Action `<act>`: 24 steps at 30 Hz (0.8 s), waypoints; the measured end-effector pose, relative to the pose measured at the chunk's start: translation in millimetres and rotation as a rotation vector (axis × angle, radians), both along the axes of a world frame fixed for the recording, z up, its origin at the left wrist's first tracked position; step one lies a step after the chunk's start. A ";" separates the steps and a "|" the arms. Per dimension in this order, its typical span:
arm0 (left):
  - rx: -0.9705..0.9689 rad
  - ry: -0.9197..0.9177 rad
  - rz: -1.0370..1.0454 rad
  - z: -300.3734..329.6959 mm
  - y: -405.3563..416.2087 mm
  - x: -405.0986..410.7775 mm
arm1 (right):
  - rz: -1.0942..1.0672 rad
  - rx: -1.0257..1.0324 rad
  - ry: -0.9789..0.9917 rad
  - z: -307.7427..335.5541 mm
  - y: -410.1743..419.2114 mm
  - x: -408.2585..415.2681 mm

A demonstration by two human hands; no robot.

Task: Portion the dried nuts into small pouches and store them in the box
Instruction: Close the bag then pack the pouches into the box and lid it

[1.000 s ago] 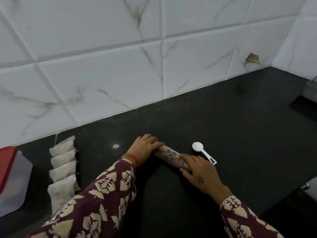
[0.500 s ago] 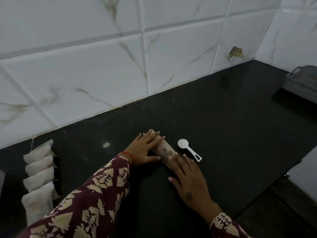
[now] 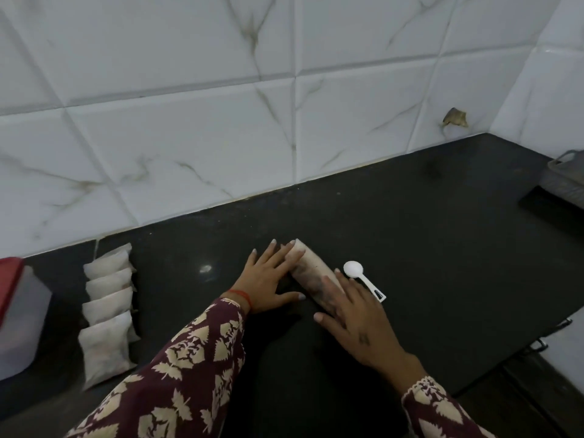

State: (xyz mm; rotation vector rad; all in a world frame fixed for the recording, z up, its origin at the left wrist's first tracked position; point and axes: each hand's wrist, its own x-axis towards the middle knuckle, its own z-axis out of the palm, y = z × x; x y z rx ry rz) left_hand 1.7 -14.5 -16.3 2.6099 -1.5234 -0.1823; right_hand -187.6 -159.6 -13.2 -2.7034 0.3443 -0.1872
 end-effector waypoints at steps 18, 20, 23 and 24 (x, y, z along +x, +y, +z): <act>-0.423 -0.228 0.851 63.3 325.3 -4.4 | 0.406 0.541 -0.209 89.9 218.1 138.3; -0.473 -0.221 0.973 52.4 359.3 -10.2 | 0.482 0.490 -0.200 87.7 254.4 153.4; -0.542 -0.153 1.136 29.5 392.6 -18.0 | 0.586 0.382 -0.150 83.2 304.7 173.7; -0.563 -0.119 1.189 21.0 399.0 -19.8 | 0.626 0.308 -0.149 80.0 318.9 180.8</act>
